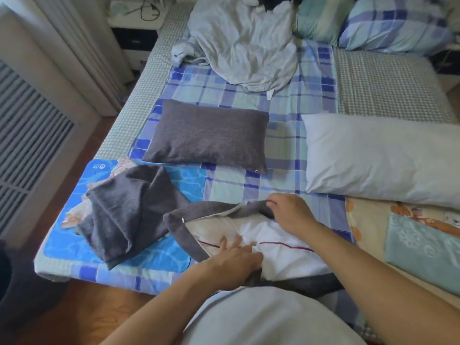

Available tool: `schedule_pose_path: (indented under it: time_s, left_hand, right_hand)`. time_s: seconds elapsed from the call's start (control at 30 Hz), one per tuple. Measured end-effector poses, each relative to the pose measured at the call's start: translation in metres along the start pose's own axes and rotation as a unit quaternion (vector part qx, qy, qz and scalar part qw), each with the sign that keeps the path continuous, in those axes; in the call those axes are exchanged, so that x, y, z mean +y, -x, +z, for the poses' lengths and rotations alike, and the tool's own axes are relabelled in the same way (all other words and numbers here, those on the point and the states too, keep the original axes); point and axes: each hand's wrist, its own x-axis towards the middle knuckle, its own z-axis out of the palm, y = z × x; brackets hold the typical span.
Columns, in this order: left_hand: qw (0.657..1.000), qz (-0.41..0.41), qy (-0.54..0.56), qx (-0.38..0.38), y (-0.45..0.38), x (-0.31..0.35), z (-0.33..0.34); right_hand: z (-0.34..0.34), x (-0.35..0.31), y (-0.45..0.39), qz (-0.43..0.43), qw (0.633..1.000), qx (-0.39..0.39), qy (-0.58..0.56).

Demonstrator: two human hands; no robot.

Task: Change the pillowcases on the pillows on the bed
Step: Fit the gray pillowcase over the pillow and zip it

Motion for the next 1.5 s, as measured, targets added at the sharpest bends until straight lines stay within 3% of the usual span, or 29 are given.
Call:
schedule_pose_path:
  time_s: [0.03, 0.1, 0.17, 0.23, 0.3, 0.4, 0.5, 0.57, 0.63, 0.73, 0.83, 0.93, 1.07, 1.17, 1.23, 1.3, 1.4, 1.5]
  left_hand:
    - [1.000, -0.017, 0.001, -0.004, -0.005, -0.002, 0.002]
    - [1.000, -0.028, -0.008, -0.010, -0.016, -0.008, 0.011]
    - [1.000, 0.003, -0.008, 0.011, -0.024, -0.012, 0.021]
    - [0.999, 0.016, 0.012, 0.036, -0.020, -0.006, 0.024]
    - [0.986, 0.045, -0.034, 0.157, -0.009, -0.005, 0.021]
    - [0.931, 0.123, -0.061, 0.339, 0.016, 0.000, 0.010]
    - [0.871, 0.224, -0.085, 0.428, 0.026, 0.013, -0.010]
    - [0.883, 0.202, -0.082, 0.416, 0.017, 0.012, -0.021]
    - [0.917, 0.109, -0.065, 0.379, 0.006, 0.000, -0.020]
    - [0.937, 0.031, -0.031, 0.347, 0.000, 0.003, -0.010]
    - [0.940, 0.011, -0.051, 0.338, 0.004, 0.000, -0.012]
    - [0.947, -0.041, -0.037, 0.316, 0.021, -0.035, -0.022]
    - [0.972, -0.029, -0.061, 0.226, 0.078, -0.086, -0.024]
    - [0.966, -0.056, -0.123, 0.218, 0.111, -0.123, -0.023]
    - [0.963, -0.044, -0.145, 0.223, 0.119, -0.127, -0.027]
    - [0.960, -0.007, -0.143, 0.241, 0.120, -0.119, -0.028]
    - [0.950, 0.004, -0.131, 0.282, 0.126, -0.107, -0.027]
    - [0.935, 0.021, -0.092, 0.341, 0.133, -0.107, -0.020]
  right_hand:
    - [-0.003, -0.009, 0.013, -0.021, 0.998, 0.026, -0.056]
    - [-0.001, -0.022, 0.045, -0.052, 0.992, -0.031, -0.113]
    - [0.016, -0.019, 0.070, -0.056, 0.989, -0.128, -0.057]
    - [0.033, -0.002, 0.075, -0.027, 0.988, -0.150, 0.023]
    - [0.036, 0.012, 0.069, -0.032, 0.990, -0.125, 0.054]
    - [0.032, 0.012, 0.066, -0.092, 0.988, -0.101, 0.068]
    - [0.025, 0.007, 0.071, -0.124, 0.979, -0.141, 0.077]
    - [0.022, 0.004, 0.080, -0.109, 0.977, -0.184, 0.010]
    - [0.021, 0.007, 0.080, -0.054, 0.976, -0.197, -0.069]
    - [0.019, 0.013, 0.065, -0.009, 0.987, -0.124, -0.100]
    - [0.014, -0.002, 0.058, -0.073, 0.981, -0.152, -0.099]
    - [0.023, -0.007, 0.058, -0.133, 0.976, -0.172, 0.031]
    - [0.030, 0.001, 0.053, -0.108, 0.987, -0.116, 0.029]
    - [0.023, -0.002, 0.050, -0.093, 0.984, -0.153, 0.016]
    - [0.016, -0.012, 0.049, -0.106, 0.974, -0.189, 0.067]
    - [0.015, -0.039, 0.047, -0.181, 0.964, -0.170, 0.093]
    - [0.038, -0.105, 0.043, -0.344, 0.930, -0.130, 0.027]
    - [0.074, -0.154, 0.040, -0.335, 0.917, -0.217, -0.006]
